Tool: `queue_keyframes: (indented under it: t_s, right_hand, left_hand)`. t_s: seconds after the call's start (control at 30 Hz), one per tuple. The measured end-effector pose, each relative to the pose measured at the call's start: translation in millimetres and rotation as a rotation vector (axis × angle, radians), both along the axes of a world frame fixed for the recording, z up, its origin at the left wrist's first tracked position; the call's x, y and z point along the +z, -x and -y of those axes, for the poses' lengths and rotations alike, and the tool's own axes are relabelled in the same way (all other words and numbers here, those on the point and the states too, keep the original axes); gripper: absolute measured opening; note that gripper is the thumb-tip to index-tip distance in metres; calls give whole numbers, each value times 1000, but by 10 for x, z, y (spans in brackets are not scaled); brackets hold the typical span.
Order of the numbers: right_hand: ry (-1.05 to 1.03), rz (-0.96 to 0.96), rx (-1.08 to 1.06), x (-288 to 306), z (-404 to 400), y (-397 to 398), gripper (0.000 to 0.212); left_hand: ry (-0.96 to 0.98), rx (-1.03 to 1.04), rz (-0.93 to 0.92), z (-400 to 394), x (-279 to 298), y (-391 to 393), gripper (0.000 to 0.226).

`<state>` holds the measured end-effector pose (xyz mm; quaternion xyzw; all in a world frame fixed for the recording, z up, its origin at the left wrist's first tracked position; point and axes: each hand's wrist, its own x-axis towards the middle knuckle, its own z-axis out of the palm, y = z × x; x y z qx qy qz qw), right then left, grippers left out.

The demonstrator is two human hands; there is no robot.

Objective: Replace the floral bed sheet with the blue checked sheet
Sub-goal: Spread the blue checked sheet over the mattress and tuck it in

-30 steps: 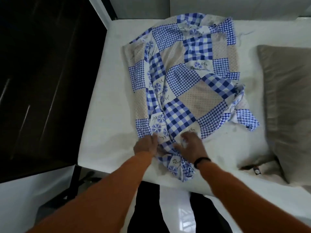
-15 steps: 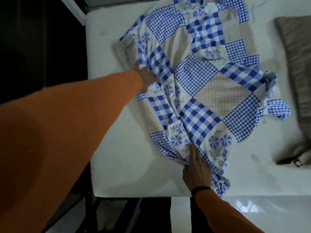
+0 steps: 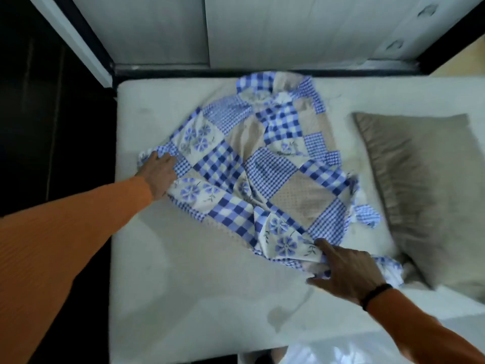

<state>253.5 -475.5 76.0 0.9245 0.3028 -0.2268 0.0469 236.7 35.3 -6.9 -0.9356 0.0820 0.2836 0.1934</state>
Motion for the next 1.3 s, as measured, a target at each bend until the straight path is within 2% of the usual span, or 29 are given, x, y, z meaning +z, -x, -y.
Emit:
queue_keyframes:
  t_s: [0.1,0.17,0.23,0.27,0.3,0.37,0.47,0.6,0.67,0.73,0.83,0.97,1.07,1.13,1.17,1.2,1.23,1.3]
  right_hand:
    - [161,28,42,357,201,-571,83]
    - [220,58,-25,761,159,-977,75]
    - [197,35,-146,1222,102,-1369,59]
    - [157,62,-171,1444,82,-1558,51]
    - [116,91,-173,1670,51,-1723,43]
    - [47,147,-144,2114,21,-2018,33]
    - [-56,208,-91,2836,42,-2353,32]
    - [-218,266,-36,3821,241,-2546,59]
    - [-313,248,-18,4221,399,-2533,61]
    - [-371,215,-9,4474,633,-2488,57]
    - [-408,239,27,4752,1020,-2409,47]
    - [-445,170,15,5108,1430,-2246,49]
    - [-444,138,13,5127,1660,-2242,74]
    - [-393,90,20,5067,1734,-2224,97]
    - [-346,70,29,5048,1756,-2177,100]
    - [-299,32,43,5012,1770,-2190,94]
    - [-270,8,62,5014,1784,-2174,77]
    - [-290,-38,92,5002,1794,-2239,59]
  left_hand:
    - [230,-171,91,-104,288,24,34]
    - [411,-20,43,-112,795,-125,28]
    - [499,199,17,-74,1439,-258,18]
    - [539,280,41,-85,1759,-320,18]
    - [568,342,70,-135,2051,-388,28]
    - [600,387,137,-186,2704,-496,48]
    - [507,420,235,-53,3649,-533,50]
    - [450,494,396,349,4801,-389,42]
    - [435,550,446,630,5261,-238,42]
    - [458,578,470,923,5635,-112,51]
    - [513,639,493,1292,5993,39,57]
    - [555,656,538,1658,6301,171,45]
    - [548,659,512,1834,6381,250,49]
    - [530,658,477,1911,6342,292,53]
    - [527,657,458,1949,6309,313,53]
    - [531,655,438,1980,6282,331,53]
    - [541,657,423,1996,6260,342,52]
    - [555,657,399,1974,6216,340,48]
